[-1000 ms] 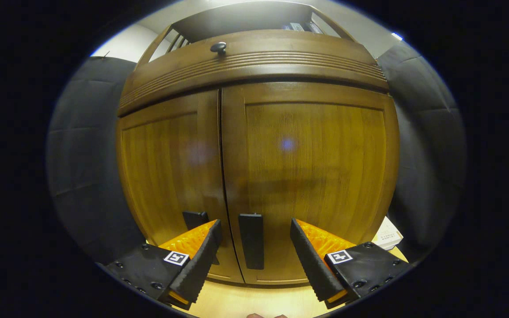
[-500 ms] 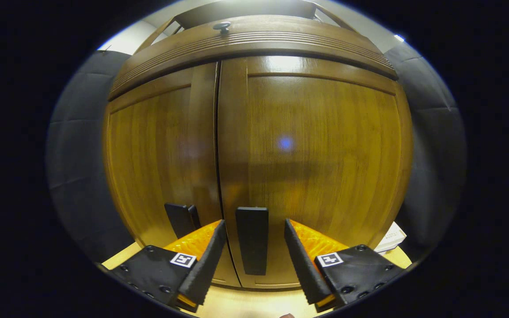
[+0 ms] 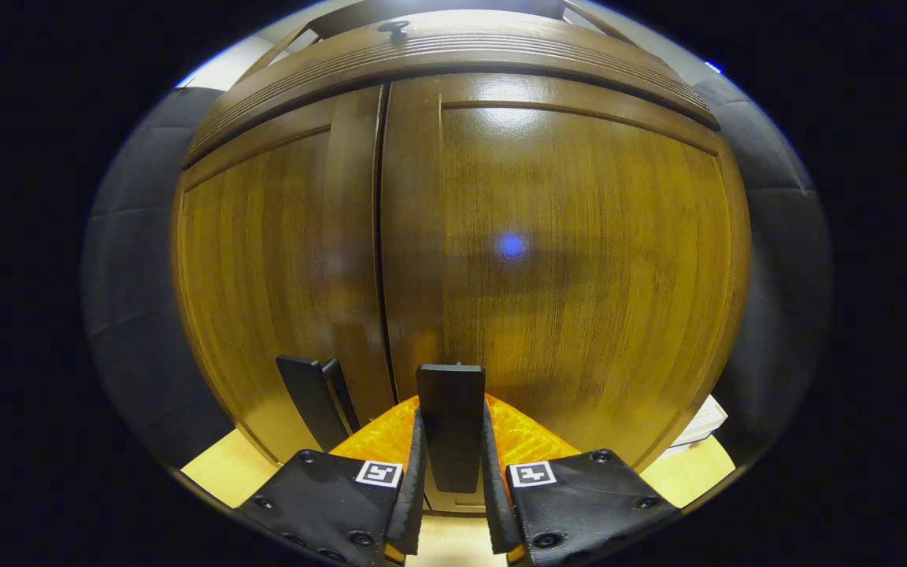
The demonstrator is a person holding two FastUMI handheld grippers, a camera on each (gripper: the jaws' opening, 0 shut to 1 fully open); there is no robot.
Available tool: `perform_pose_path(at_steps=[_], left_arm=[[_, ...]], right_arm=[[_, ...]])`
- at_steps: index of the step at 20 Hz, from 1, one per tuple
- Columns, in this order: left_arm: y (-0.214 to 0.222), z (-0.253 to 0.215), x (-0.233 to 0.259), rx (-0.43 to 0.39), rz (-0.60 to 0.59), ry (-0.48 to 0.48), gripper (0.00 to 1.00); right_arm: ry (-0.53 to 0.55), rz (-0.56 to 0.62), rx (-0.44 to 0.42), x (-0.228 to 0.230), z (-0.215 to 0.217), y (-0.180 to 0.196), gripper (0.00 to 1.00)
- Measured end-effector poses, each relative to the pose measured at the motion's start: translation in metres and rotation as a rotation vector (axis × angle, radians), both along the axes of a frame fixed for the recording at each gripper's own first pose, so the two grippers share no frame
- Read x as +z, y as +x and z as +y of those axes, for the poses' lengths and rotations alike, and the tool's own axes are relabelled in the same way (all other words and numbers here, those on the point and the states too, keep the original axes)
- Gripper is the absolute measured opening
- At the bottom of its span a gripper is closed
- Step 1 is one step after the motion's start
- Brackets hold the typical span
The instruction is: Open the right door of the double-door shoe cabinet with the right hand, and open the left door with the left hand.
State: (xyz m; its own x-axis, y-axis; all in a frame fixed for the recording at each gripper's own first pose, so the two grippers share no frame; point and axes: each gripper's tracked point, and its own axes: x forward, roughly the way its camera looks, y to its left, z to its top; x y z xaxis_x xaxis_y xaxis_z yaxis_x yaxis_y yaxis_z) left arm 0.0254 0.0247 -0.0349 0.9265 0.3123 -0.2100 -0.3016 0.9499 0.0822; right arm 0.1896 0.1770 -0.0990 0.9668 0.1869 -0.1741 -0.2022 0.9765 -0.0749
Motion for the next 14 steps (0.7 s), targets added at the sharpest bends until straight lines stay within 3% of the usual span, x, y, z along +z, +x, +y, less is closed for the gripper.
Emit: perform_pose_path(at_steps=[2,6,7,10,14], left_arm=[[0.0,-0.003,0.001,-0.008,0.001,0.025,0.97],[-0.001,-0.008,0.003,-0.041,-0.007,0.032,0.97],[-0.001,-0.009,0.003,-0.057,-0.005,0.025,0.97],[0.0,-0.011,0.006,-0.087,-0.007,0.03,0.97],[0.001,-0.012,0.01,-0.113,-0.013,0.034,0.97]], right_arm=[[0.01,0.022,-0.004,0.0,-0.001,-0.004,0.36],[0.023,0.04,0.034,0.001,0.002,-0.005,0.21],[0.027,0.048,0.057,-0.003,0.003,0.0,0.11],[0.007,0.064,0.088,0.0,0.001,-0.005,0.04],[0.009,0.05,0.08,-0.003,-0.003,-0.021,0.07]])
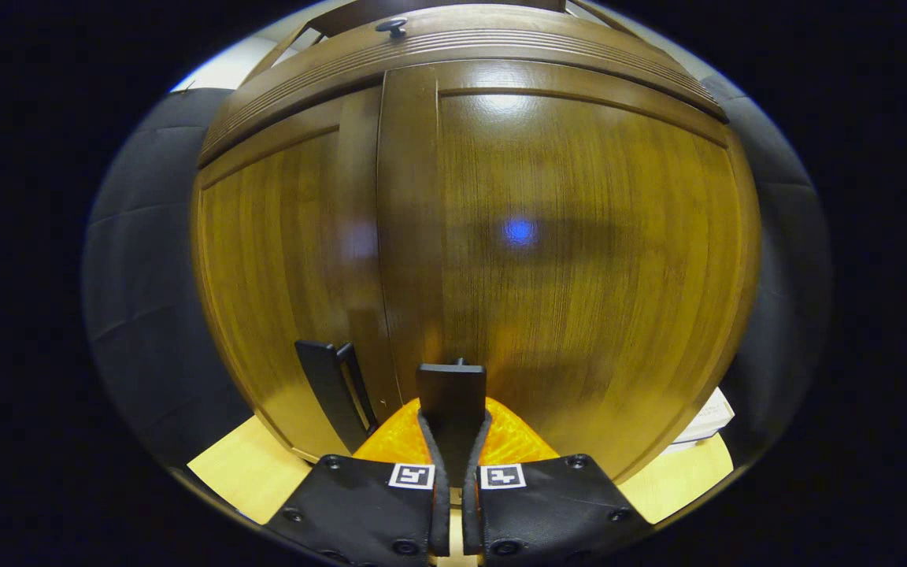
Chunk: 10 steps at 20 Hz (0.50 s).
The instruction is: Open the right door of the double-door shoe cabinet with the right hand, and open the left door with the left hand.
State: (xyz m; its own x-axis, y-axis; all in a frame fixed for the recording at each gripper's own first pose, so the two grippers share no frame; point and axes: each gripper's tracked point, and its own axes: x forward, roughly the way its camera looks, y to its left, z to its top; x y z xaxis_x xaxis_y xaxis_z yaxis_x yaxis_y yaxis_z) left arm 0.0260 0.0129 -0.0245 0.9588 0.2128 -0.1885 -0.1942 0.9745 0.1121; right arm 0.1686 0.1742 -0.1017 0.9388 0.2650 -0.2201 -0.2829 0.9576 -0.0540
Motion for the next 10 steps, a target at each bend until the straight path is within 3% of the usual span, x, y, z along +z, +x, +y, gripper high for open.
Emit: perform_pose_path(at_steps=[2,3,4,5,8,10], left_arm=[[0.002,0.0,0.002,-0.009,-0.01,0.005,0.97],[0.003,0.001,0.002,-0.012,-0.01,0.005,0.97],[0.003,0.0,0.002,-0.014,-0.011,0.003,0.97],[0.004,-0.001,0.003,-0.016,-0.015,-0.002,0.97],[0.008,-0.003,0.003,-0.018,-0.022,-0.015,0.97],[0.01,-0.002,0.003,-0.017,-0.021,-0.015,0.97]], right_arm=[[0.01,0.009,0.001,0.001,-0.003,-0.006,0.04],[0.025,0.014,-0.003,0.002,-0.005,-0.011,0.04],[0.029,0.015,-0.003,0.0,-0.005,-0.016,0.11],[0.024,0.009,0.0,-0.001,-0.007,-0.018,0.04],[0.028,0.003,0.018,-0.004,-0.011,-0.032,0.11],[0.025,-0.006,0.03,-0.003,-0.014,-0.044,0.07]])
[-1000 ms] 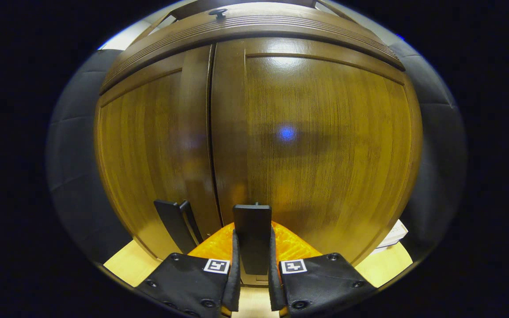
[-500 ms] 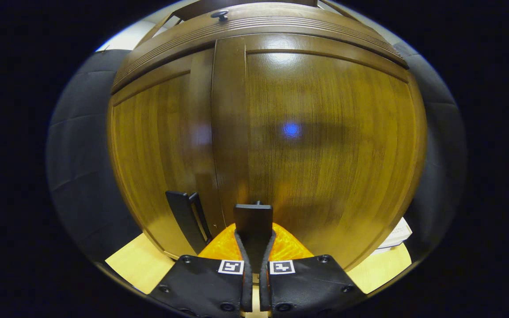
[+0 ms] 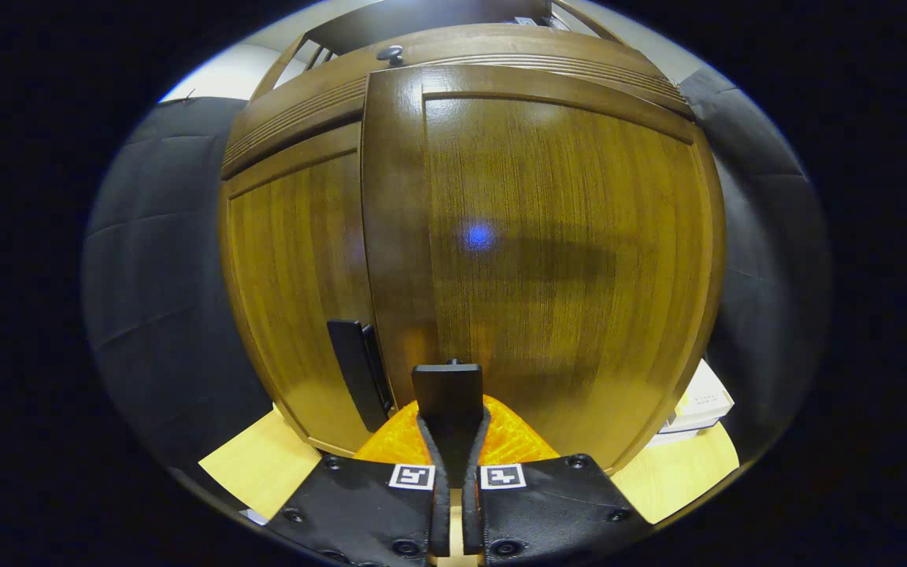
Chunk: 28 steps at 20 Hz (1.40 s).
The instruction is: Open the right door of the double-door shoe cabinet with the right hand, and open the left door with the left hand.
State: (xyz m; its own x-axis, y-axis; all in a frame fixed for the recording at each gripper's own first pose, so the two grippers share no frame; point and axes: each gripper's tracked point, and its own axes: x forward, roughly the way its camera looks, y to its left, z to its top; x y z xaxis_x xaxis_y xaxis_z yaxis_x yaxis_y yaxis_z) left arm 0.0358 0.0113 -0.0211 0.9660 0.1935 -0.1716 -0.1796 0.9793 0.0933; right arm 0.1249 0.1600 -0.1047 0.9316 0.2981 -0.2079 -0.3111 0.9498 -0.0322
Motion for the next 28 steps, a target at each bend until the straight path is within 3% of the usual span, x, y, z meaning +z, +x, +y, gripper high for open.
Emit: perform_pose_path(at_steps=[1,6,10,13,14,15,16,21,28], left_arm=[[0.003,0.001,0.001,-0.003,0.0,-0.002,0.97],[0.003,0.003,0.01,-0.027,-0.018,-0.008,0.97],[-0.001,0.001,0.017,-0.031,-0.026,0.003,0.97],[0.001,-0.003,0.017,-0.041,-0.021,0.001,0.97],[0.0,-0.002,0.016,-0.043,-0.019,0.0,0.97],[0.002,-0.004,0.016,-0.049,-0.018,-0.003,0.97],[0.001,-0.005,0.016,-0.056,-0.019,-0.005,0.97],[0.009,-0.021,0.021,-0.094,-0.023,0.017,0.97],[0.017,-0.049,0.015,-0.159,-0.015,-0.007,0.97]], right_arm=[[-0.002,-0.003,0.003,0.001,-0.002,-0.004,0.04],[0.001,0.007,0.039,0.001,-0.011,-0.022,0.11],[-0.004,-0.006,0.041,-0.001,-0.024,-0.04,0.07],[-0.007,-0.009,0.03,-0.001,-0.036,-0.053,0.04],[-0.011,-0.008,0.028,-0.001,-0.04,-0.057,0.08],[-0.011,-0.005,0.025,-0.003,-0.045,-0.062,0.04],[-0.01,-0.003,0.021,-0.003,-0.05,-0.067,0.07],[-0.017,-0.004,-0.012,-0.004,-0.077,-0.087,0.04],[-0.03,0.008,-0.071,-0.004,-0.12,-0.109,0.07]])
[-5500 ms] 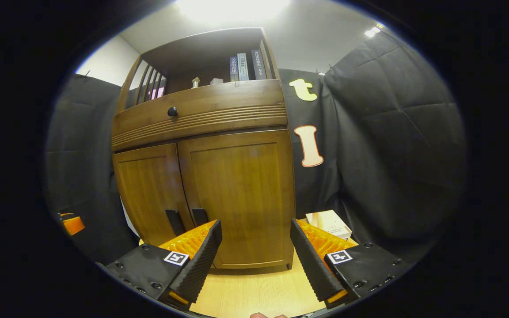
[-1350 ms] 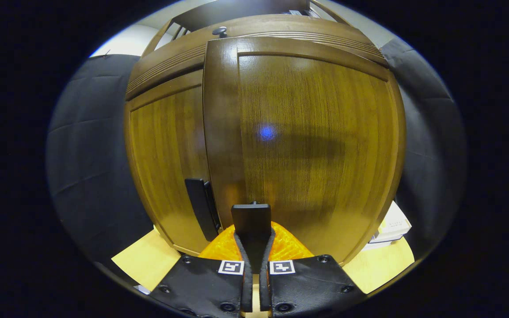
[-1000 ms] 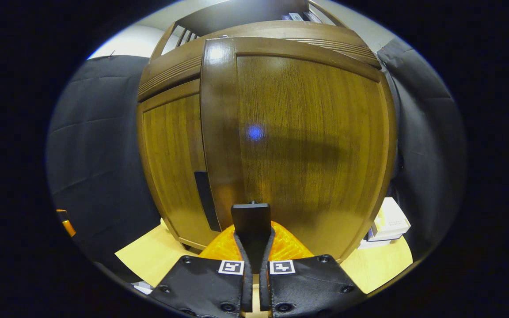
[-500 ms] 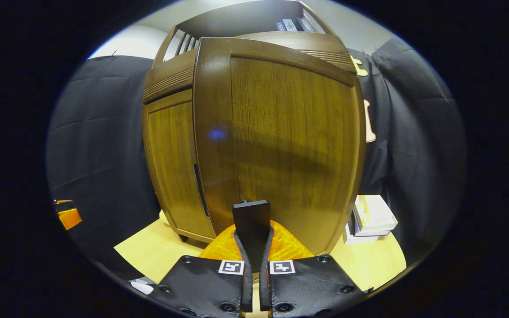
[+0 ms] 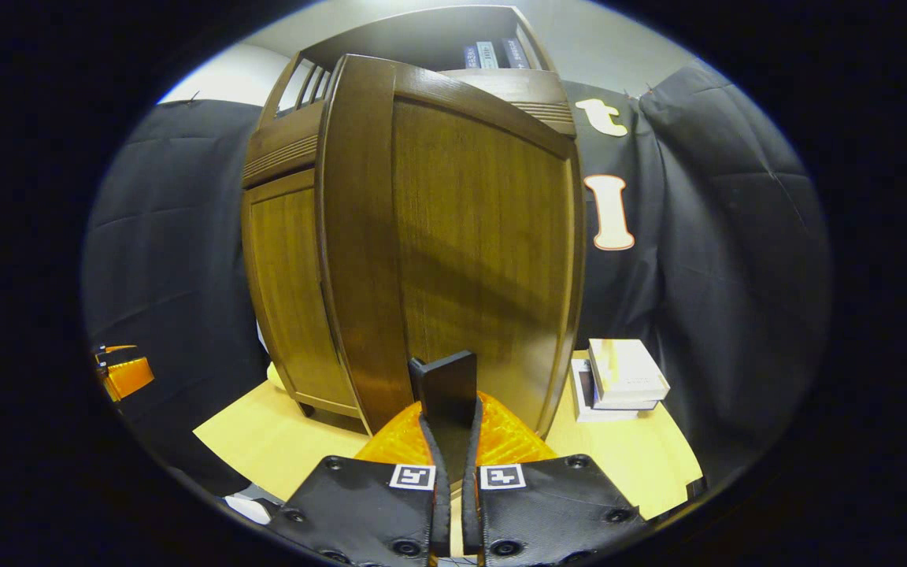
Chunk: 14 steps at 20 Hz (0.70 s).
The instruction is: Open the right door of the double-door shoe cabinet with the right hand, and open the left door with the left hand.
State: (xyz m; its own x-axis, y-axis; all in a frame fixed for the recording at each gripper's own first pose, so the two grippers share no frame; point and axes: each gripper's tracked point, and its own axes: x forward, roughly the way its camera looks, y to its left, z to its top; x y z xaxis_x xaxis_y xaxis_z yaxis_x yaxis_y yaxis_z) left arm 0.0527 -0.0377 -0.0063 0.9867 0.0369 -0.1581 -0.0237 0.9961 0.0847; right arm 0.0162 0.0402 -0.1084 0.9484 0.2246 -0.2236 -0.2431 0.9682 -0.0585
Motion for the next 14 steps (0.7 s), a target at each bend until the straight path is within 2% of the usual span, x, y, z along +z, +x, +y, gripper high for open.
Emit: perform_pose_path(at_steps=[2,3,4,5,6,8,10,11,12,14], left_arm=[[0.002,-0.01,0.001,-0.023,0.007,-0.004,0.97],[0.005,-0.015,0.004,-0.034,0.002,-0.006,0.96],[0.005,-0.02,0.006,-0.041,-0.002,-0.011,0.96],[0.007,-0.024,0.009,-0.038,-0.008,-0.018,0.96],[0.009,-0.028,0.01,-0.022,-0.012,-0.029,0.96],[0.009,-0.036,0.01,0.003,-0.02,-0.063,0.96],[0.003,-0.05,0.01,0.014,-0.019,-0.091,0.96],[0.002,-0.058,0.012,0.01,-0.022,-0.103,0.96],[0.0,-0.066,0.012,0.004,-0.013,-0.109,0.96],[-0.007,-0.074,0.009,0.016,-0.002,-0.111,0.96]], right_arm=[[-0.01,0.001,-0.013,0.0,-0.014,-0.006,0.07],[-0.007,-0.001,-0.024,0.0,-0.022,-0.009,0.03],[-0.002,-0.003,-0.038,0.001,-0.031,-0.011,0.07],[-0.001,-0.005,-0.048,0.003,-0.045,-0.014,0.07],[-0.006,-0.003,-0.059,0.004,-0.056,-0.016,0.02],[-0.015,-0.005,-0.071,0.006,-0.079,-0.019,0.06],[-0.013,-0.011,-0.08,0.005,-0.099,-0.022,0.02],[-0.012,-0.019,-0.081,0.006,-0.11,-0.021,0.06],[-0.007,-0.025,-0.08,0.008,-0.121,-0.02,0.02],[0.021,-0.038,-0.067,0.01,-0.143,-0.016,0.02]])
